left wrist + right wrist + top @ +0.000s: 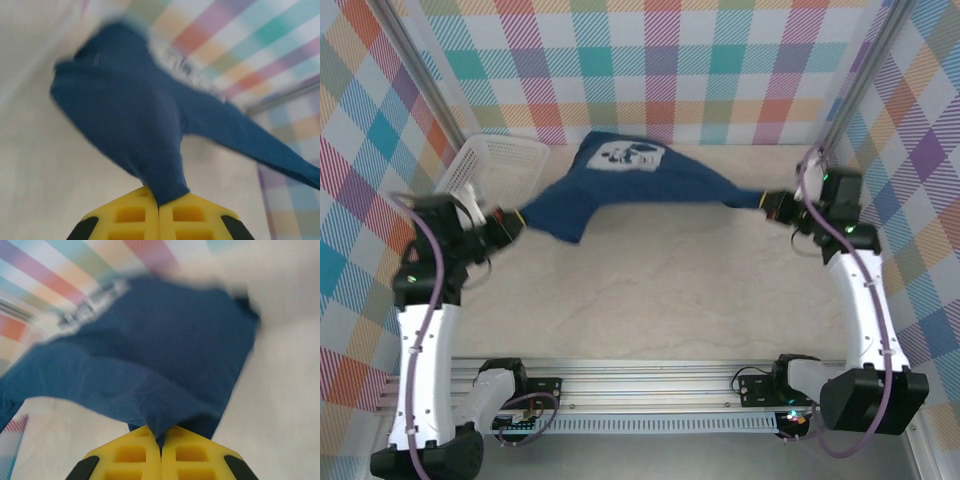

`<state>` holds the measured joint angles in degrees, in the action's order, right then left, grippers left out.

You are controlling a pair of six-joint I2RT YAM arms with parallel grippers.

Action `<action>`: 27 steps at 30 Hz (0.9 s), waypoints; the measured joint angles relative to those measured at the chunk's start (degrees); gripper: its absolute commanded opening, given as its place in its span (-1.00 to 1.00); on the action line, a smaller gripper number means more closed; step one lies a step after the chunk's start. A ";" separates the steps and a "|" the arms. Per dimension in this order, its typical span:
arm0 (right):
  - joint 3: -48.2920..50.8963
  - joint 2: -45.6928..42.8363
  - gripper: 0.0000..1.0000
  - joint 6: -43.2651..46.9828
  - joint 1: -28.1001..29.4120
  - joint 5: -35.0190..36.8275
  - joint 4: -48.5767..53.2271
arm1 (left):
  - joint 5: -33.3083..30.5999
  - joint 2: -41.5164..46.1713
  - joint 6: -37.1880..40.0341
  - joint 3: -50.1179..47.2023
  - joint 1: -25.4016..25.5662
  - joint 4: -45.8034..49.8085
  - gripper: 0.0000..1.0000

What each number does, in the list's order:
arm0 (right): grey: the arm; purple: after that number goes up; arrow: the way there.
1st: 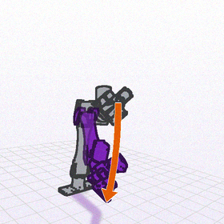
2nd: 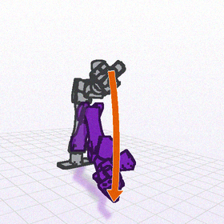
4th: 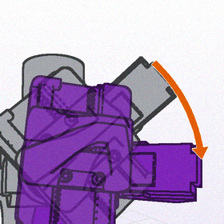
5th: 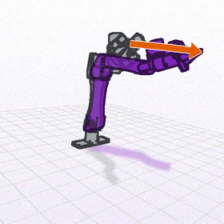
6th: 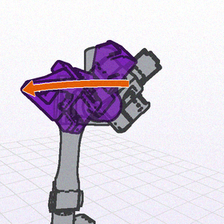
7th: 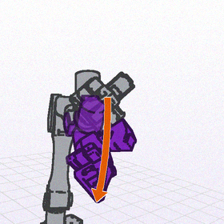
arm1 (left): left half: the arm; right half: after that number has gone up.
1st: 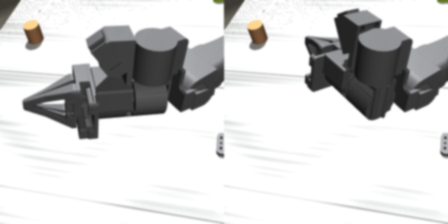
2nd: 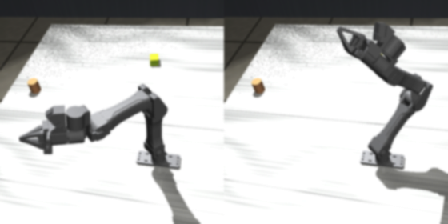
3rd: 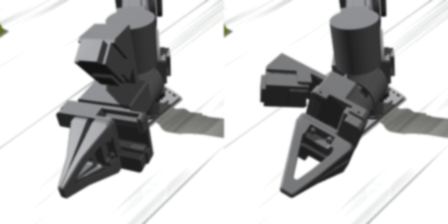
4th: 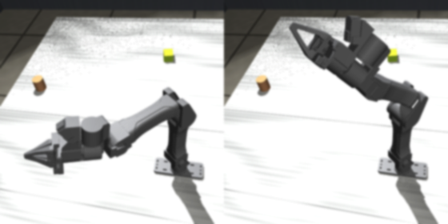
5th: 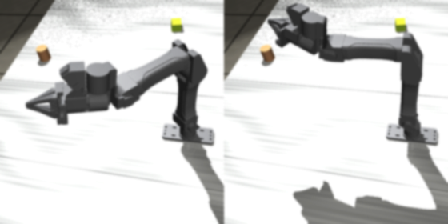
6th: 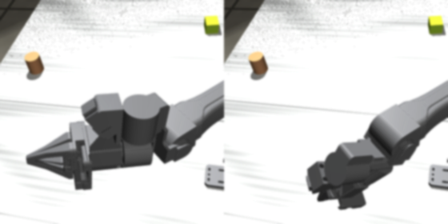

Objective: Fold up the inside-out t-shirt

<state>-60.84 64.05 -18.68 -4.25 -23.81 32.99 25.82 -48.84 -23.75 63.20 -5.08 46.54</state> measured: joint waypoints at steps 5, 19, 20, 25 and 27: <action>20.22 -2.99 -0.46 -6.14 0.00 -0.31 2.10 | 2.89 5.42 -3.96 -19.06 0.00 4.57 -0.18; 5.09 10.40 0.03 -4.37 1.40 14.75 -4.55 | -8.00 -5.20 -8.20 -13.66 5.64 -10.60 0.43; 1.92 14.53 0.04 -3.87 1.84 15.69 -5.60 | -9.40 -7.76 -8.44 -12.46 8.39 -12.22 0.44; -15.08 33.62 0.04 1.46 3.52 19.78 -8.26 | -16.59 -25.68 -8.00 -2.91 19.96 -21.24 0.45; -22.36 40.70 0.03 4.50 3.93 21.05 -8.26 | -18.47 -32.68 -7.50 0.85 21.77 -24.28 0.45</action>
<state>-83.20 104.75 -14.17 -0.32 -2.76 24.73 7.35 -81.52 -31.24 64.05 16.69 22.26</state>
